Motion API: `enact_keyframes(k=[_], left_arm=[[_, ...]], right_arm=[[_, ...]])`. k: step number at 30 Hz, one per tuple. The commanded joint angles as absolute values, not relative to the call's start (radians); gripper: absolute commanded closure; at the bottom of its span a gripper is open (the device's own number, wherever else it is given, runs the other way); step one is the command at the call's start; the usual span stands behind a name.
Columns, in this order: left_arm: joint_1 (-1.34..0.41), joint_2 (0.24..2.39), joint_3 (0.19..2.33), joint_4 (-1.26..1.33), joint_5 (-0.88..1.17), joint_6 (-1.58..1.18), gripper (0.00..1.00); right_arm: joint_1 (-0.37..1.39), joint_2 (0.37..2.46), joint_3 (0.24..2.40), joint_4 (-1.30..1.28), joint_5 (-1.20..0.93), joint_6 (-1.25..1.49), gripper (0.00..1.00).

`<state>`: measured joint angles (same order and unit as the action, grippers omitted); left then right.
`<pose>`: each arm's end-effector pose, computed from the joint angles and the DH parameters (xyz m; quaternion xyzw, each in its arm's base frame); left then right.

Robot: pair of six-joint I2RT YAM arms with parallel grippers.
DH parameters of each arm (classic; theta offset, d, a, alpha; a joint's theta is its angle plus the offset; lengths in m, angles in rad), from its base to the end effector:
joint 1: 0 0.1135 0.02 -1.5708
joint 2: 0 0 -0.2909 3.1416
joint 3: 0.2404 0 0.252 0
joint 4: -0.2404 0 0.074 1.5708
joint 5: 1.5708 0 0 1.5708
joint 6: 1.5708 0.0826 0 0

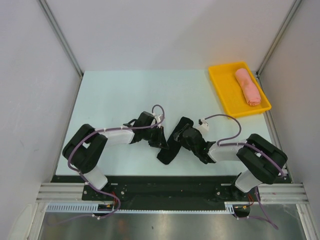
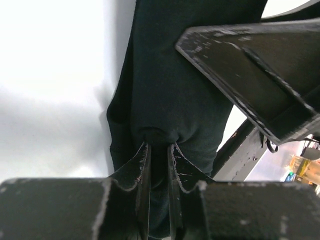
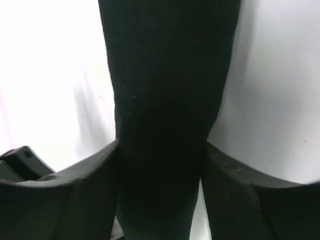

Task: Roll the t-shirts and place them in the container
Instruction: Pick up the T-shirt from the center of the board.

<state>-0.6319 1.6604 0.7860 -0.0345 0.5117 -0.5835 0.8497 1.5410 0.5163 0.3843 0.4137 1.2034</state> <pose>0.2495 -0.2328 0.1388 0.1044 0.9127 -0.3760 0.1214 0.2294 0.2107 0.1369 0.2446 0.8448 0.2806 0.3844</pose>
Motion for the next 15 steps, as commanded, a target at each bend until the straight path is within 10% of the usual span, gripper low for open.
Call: enact_keyframes(k=[1, 5, 8, 15], left_arm=[[-0.609, 1.683, 0.799, -0.063, 0.318, -0.529, 0.77], [-0.609, 1.626, 0.822, -0.101, 0.316, -0.526, 0.61], [-0.607, 1.568, 0.841, -0.144, 0.314, -0.515, 0.54], [-0.581, 1.342, 0.833, -0.25, 0.342, -0.466, 0.5]], right_arm=[[0.85, 1.615, 0.587, 0.221, 0.445, 1.169, 0.44], [0.842, 1.632, 0.635, 0.167, 0.433, 1.102, 0.64], [0.821, 1.646, 0.684, 0.048, 0.439, 1.034, 1.0], [0.73, 1.609, 0.699, 0.052, 0.307, 0.656, 1.0]])
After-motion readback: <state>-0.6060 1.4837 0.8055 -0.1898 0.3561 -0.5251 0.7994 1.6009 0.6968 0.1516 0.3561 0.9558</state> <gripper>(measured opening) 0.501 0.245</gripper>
